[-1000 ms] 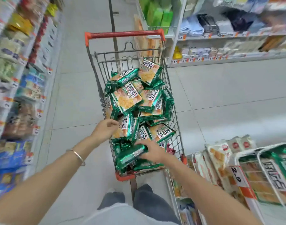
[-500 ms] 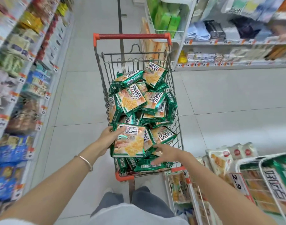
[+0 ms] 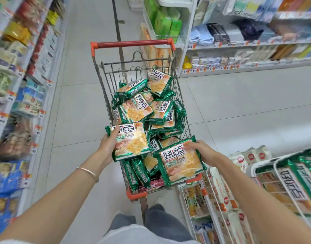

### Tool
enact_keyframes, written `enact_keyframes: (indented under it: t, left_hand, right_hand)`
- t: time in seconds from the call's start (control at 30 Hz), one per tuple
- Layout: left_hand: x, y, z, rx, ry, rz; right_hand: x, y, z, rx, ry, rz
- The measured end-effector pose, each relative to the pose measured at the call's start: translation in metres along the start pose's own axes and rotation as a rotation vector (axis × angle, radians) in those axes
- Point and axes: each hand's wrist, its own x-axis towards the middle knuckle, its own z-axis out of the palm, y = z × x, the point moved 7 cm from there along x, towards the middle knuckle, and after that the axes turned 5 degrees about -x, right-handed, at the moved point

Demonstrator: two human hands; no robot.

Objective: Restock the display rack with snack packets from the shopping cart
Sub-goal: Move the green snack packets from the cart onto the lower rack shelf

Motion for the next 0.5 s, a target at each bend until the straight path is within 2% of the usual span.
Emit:
enact_keyframes:
  t: [0.07,0.23,0.3,0.37,0.5]
  left_hand:
    - [0.009,0.004,0.009,0.038,-0.030,0.025]
    - [-0.035,0.016,0.071,0.346,-0.205,-0.028]
    - [-0.056,0.014,0.096,0.446,-0.320,-0.103]
    - [-0.077,0.014,0.116,0.431,-0.508,-0.161]
    - [-0.087,0.012,0.144,0.585,-0.704,-0.101]
  right_hand:
    - [-0.012,-0.012,-0.001,0.118,-0.016,0.001]
    - [-0.024,-0.034,0.022,0.450,0.003,-0.066]
    - [-0.027,-0.040,0.040,0.497,0.029,-0.064]
    - [-0.031,-0.041,0.055,0.523,0.081,-0.047]
    - [-0.059,-0.029,0.063,0.610,0.210,-0.030]
